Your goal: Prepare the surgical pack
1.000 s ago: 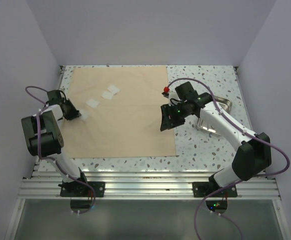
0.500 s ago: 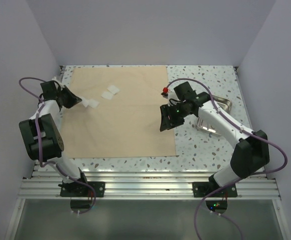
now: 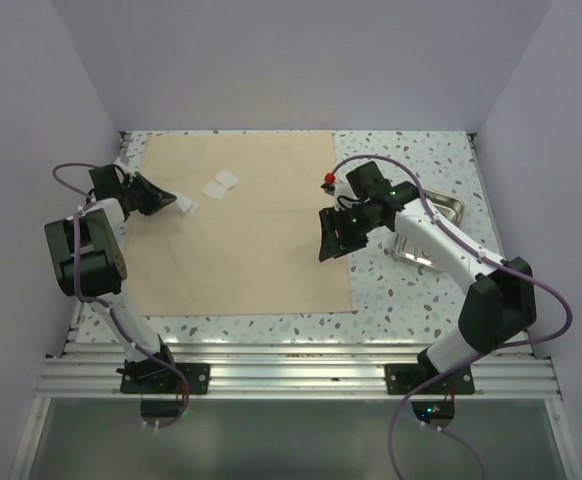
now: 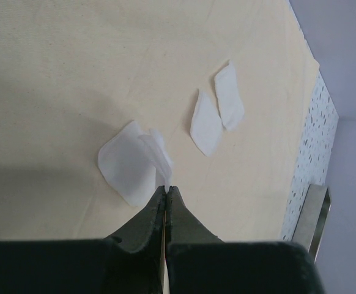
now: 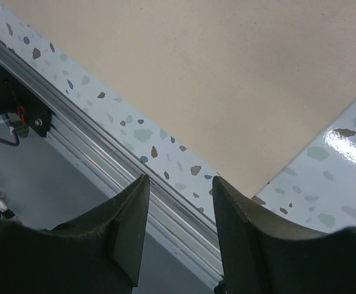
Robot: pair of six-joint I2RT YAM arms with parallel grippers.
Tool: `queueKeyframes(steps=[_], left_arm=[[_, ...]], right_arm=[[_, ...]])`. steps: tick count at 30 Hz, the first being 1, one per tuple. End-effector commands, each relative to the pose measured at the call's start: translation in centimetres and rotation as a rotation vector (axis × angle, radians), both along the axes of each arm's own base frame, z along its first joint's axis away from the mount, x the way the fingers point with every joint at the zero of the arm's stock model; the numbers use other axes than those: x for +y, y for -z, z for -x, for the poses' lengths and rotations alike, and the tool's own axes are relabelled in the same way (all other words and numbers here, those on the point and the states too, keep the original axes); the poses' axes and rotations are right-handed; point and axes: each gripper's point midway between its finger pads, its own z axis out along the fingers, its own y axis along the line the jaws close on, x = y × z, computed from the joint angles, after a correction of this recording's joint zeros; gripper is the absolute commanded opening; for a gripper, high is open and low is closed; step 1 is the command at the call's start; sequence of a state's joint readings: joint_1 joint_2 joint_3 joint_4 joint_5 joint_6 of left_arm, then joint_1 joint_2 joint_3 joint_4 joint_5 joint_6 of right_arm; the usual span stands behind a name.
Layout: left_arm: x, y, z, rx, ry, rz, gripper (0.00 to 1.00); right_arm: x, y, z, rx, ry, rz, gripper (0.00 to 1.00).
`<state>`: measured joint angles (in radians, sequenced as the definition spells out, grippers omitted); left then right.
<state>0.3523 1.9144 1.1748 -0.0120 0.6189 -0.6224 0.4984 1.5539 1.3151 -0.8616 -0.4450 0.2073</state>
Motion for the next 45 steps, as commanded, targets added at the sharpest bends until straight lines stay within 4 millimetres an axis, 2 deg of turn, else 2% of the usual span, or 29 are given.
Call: queueKeyframes(steps=[1,12,17,26,33,45], left_arm=[[0.0,-2.6,-2.3,-0.115,0.030,0.034,0.00],[-0.4,-0.8,-2.2,-0.084,0.058,0.074,0.00],[-0.7,-0.8,-2.0,-0.075,0.082,0.079,0.00],[-0.6,0.1,-2.1,-0.048,0.102,0.070,0.00],[-0.7,1.1,-1.5,0.004,0.110,0.078,0.00],[-0.4,1.5,-1.0,0.020,0.112,0.066,0.00]], right_arm=[[0.4,-0.8,-0.4,-0.011,-0.018,-0.007,0.49],[0.3,-0.6,-0.6,-0.006,-0.019,0.004,0.49],[0.3,-0.5,-0.6,-0.001,-0.017,0.006,0.49],[0.4,-0.3,-0.4,0.007,-0.017,0.008,0.49],[0.4,-0.3,-0.6,0.007,-0.017,0.008,0.49],[0.4,-0.2,-0.6,0.011,-0.017,0.011,0.49]])
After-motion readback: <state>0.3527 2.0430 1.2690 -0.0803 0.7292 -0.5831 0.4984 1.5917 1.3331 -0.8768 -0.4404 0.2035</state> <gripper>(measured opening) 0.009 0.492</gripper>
